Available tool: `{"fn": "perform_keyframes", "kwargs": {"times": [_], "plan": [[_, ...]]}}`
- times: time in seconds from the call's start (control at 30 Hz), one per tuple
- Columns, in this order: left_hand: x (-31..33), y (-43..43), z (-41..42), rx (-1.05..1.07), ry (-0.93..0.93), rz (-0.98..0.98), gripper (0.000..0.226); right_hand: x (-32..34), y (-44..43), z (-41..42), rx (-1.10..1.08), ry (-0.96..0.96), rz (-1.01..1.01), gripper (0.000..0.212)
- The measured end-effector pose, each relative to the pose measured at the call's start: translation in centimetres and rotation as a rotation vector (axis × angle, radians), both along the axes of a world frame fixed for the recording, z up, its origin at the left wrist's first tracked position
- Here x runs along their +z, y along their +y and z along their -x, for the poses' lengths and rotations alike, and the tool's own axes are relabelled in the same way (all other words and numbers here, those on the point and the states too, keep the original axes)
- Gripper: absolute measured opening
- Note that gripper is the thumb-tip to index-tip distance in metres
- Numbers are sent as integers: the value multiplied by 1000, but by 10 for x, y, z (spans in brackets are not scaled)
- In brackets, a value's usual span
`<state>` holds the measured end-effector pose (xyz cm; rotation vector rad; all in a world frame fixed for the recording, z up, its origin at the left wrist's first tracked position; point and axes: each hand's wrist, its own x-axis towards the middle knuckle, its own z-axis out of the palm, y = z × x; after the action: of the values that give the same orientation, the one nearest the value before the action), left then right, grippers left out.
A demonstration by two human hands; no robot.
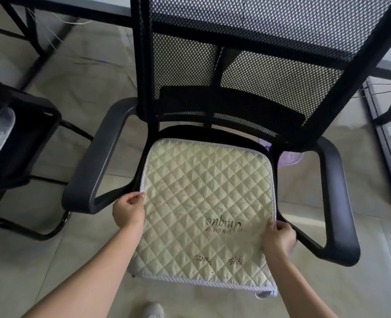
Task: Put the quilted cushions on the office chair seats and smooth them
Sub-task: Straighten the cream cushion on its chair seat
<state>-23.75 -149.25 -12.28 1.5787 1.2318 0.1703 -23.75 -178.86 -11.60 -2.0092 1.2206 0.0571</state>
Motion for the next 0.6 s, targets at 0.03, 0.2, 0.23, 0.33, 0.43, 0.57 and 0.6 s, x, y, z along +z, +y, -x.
{"fn": "perform_keyframes", "kwargs": {"times": [0.03,0.2,0.23,0.33,0.43,0.57,0.6], "plan": [[0,1,-3,26,-25,21,3,1,1,-1,-21,-14,-6,23],[2,3,-17,26,-70,52,6,4,0,-5,-129,-68,-132,30],[0,3,-19,14,-63,48,6,1,-1,-4,-129,-75,-142,31],[-5,4,-19,-5,-43,32,7,-2,-2,-3,-121,-91,-144,32],[-11,6,-18,-2,-27,46,15,-2,-4,-4,-107,-100,-150,32],[-6,7,-17,-6,-23,30,4,2,-5,-4,-87,-101,-161,32],[-4,7,-17,-11,-21,28,2,3,-5,-4,-82,-103,-158,33]]}}
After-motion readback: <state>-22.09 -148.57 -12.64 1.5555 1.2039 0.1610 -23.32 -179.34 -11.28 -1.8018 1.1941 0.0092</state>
